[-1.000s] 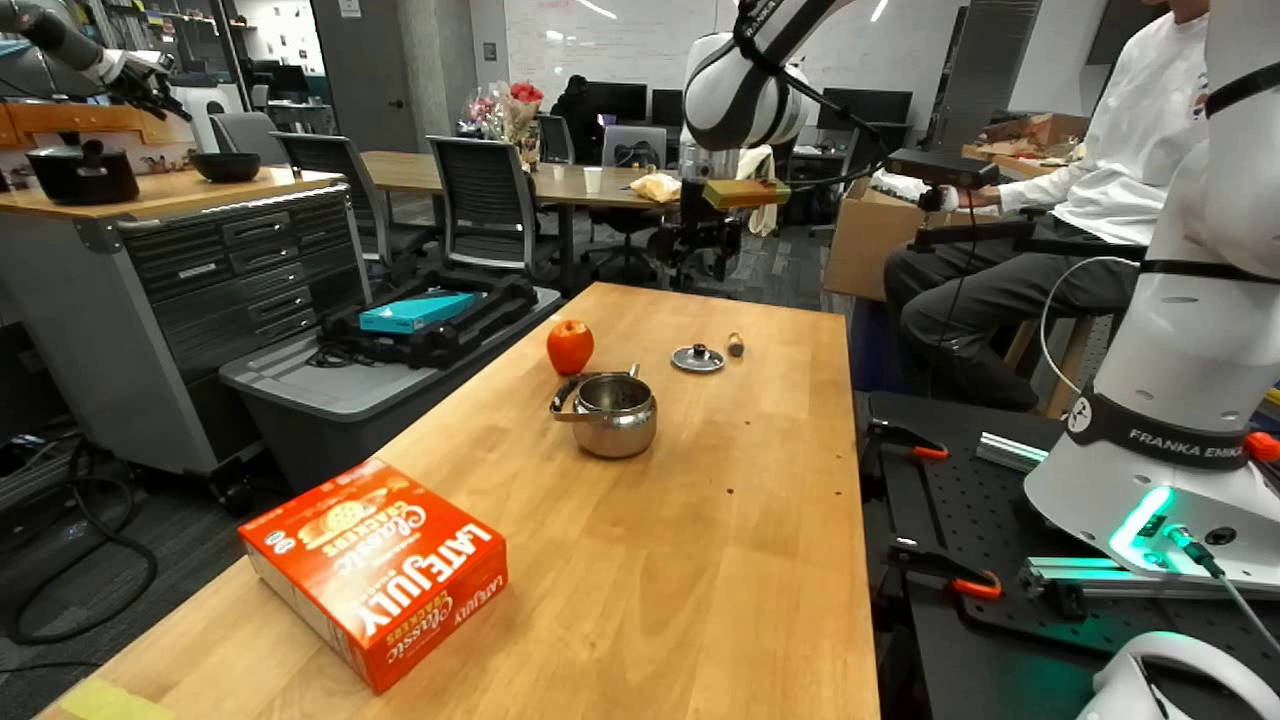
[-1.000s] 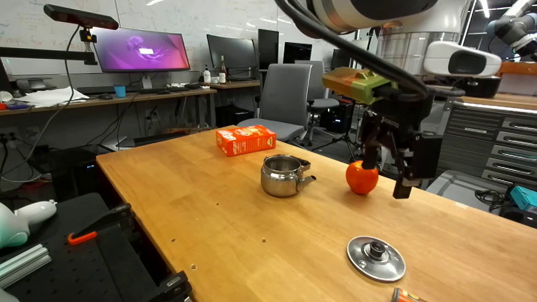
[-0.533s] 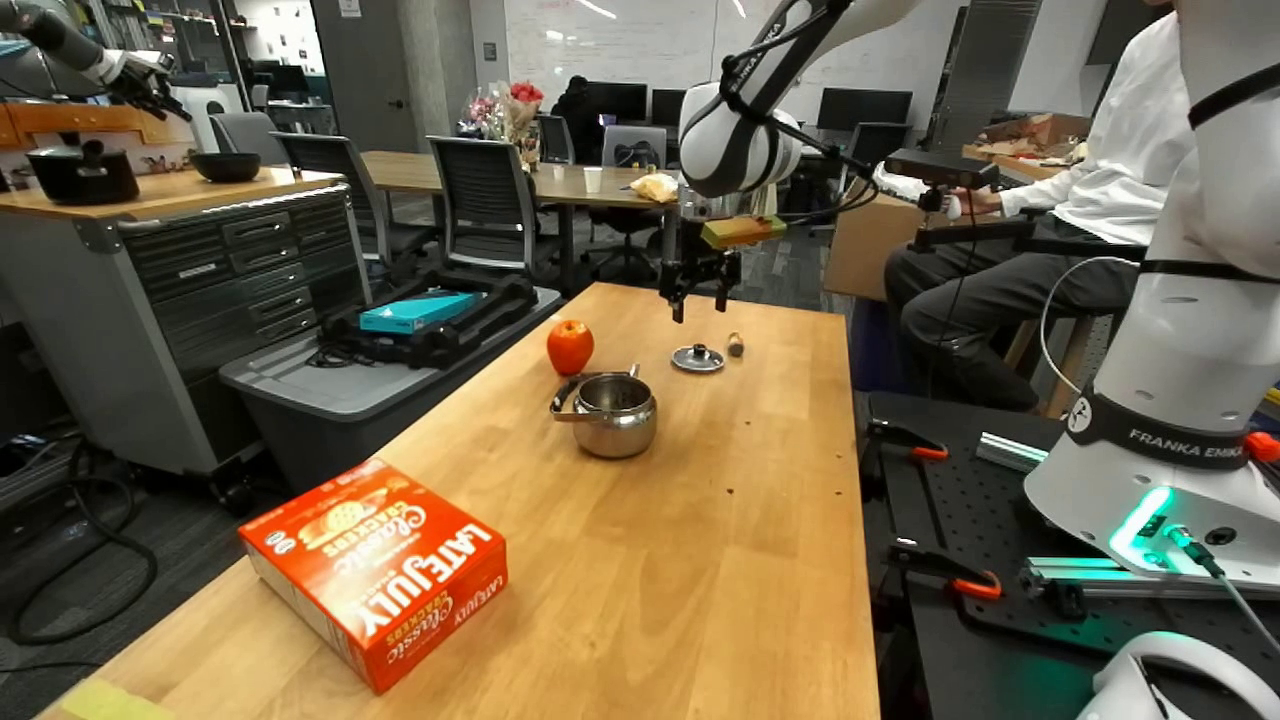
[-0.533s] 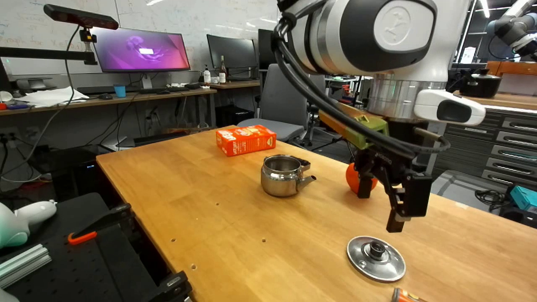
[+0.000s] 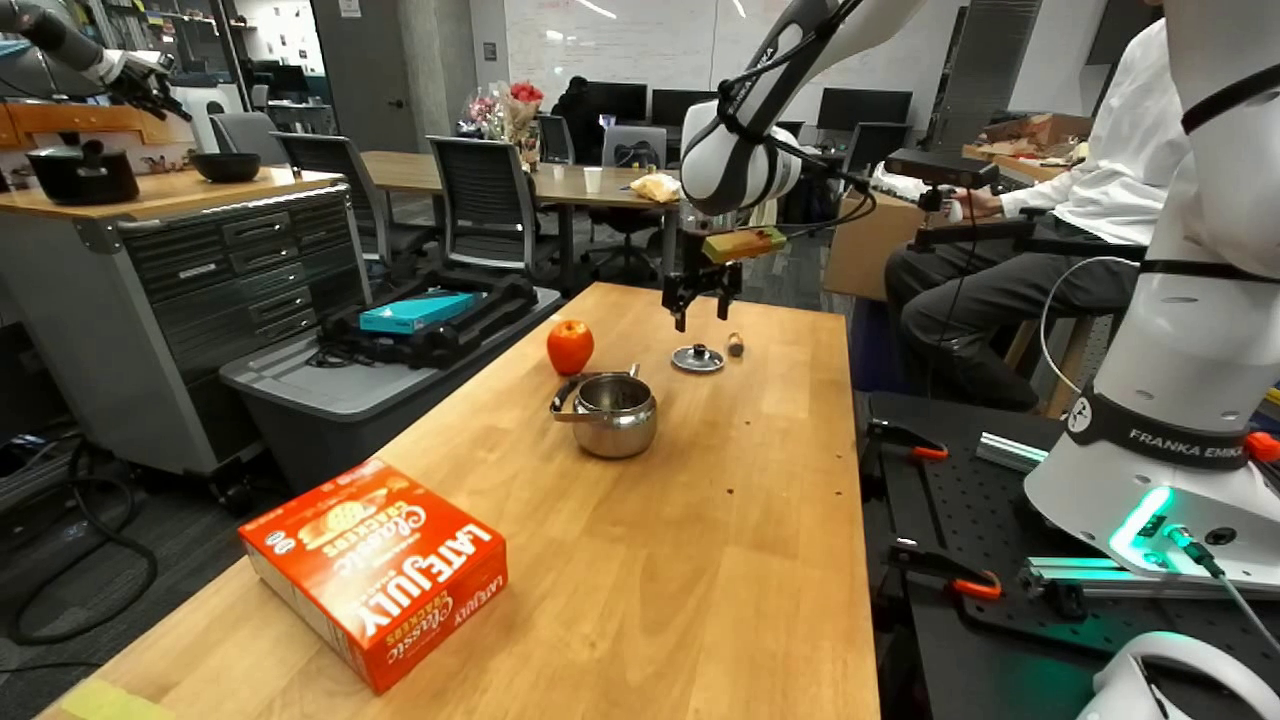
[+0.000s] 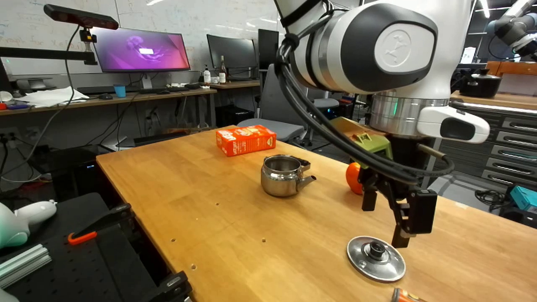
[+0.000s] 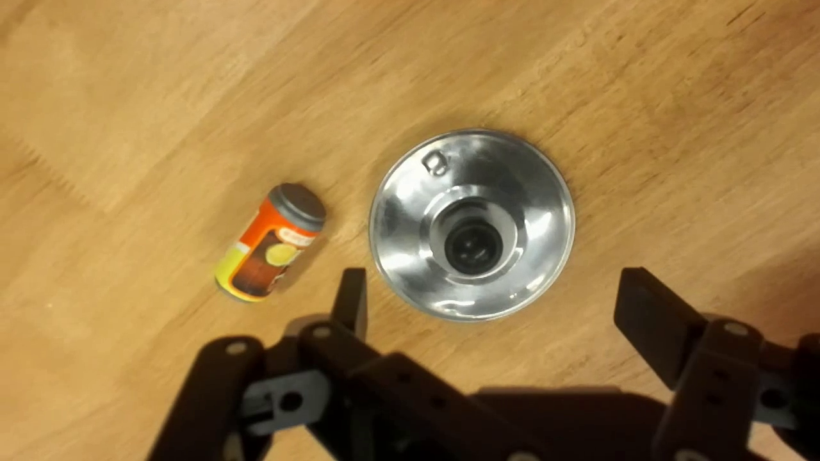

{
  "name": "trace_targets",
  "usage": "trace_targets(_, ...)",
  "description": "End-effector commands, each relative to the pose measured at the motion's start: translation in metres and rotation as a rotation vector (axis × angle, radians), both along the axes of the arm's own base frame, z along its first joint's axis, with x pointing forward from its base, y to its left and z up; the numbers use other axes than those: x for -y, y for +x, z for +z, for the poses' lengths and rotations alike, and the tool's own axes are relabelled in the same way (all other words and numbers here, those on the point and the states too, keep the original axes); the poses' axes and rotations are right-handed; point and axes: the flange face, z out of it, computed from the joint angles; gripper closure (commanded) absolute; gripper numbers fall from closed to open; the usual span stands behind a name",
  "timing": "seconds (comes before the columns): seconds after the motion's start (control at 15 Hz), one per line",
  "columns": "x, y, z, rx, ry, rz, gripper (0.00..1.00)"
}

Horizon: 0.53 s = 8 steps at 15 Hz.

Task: Put the lid on the tea pot.

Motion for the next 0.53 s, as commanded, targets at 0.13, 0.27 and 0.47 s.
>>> trace_targets(0.13,0.012,0.007,-0.012,-0.002,-0.023,-0.02,0.0)
trace_targets(0.27,0.013,0.007,-0.017,-0.011,-0.025,-0.022,0.0)
trace_targets(0.47,0.015,0.008,-0.024,-0.022,-0.027,-0.028,0.0)
